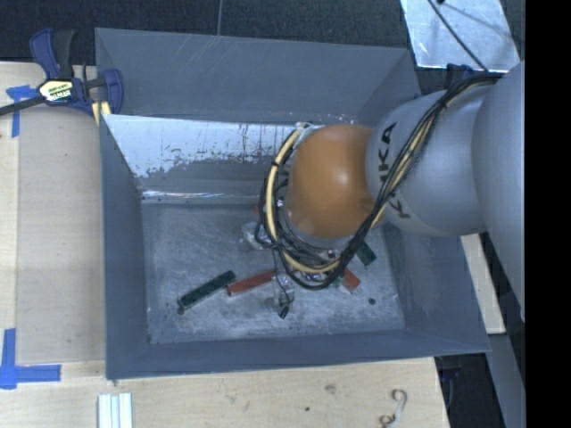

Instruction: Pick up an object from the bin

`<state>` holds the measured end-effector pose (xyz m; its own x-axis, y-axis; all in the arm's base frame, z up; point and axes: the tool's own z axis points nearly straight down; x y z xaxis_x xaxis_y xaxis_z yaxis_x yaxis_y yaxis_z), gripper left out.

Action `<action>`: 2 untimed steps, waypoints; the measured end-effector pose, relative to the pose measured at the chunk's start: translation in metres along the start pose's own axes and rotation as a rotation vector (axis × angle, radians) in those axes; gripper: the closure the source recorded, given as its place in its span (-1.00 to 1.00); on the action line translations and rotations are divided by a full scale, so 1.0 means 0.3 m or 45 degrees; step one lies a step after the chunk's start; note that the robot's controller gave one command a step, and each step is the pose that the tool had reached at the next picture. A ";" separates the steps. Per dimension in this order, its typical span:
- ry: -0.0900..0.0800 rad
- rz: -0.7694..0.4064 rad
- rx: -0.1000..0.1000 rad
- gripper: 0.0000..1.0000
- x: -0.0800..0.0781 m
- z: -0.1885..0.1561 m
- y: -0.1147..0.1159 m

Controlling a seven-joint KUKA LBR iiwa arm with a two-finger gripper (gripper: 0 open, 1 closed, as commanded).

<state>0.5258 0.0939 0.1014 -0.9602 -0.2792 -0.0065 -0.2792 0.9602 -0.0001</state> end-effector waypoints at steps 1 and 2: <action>-0.004 0.124 0.001 -1.00 -0.011 -0.023 -0.027; 0.005 0.203 0.000 -1.00 -0.059 0.111 -0.016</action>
Offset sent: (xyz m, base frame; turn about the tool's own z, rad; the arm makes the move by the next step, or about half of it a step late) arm 0.0040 -0.0068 0.0067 0.0980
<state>0.5445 0.0942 0.0683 -0.9924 -0.1232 -0.0022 -0.1232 0.9924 0.0003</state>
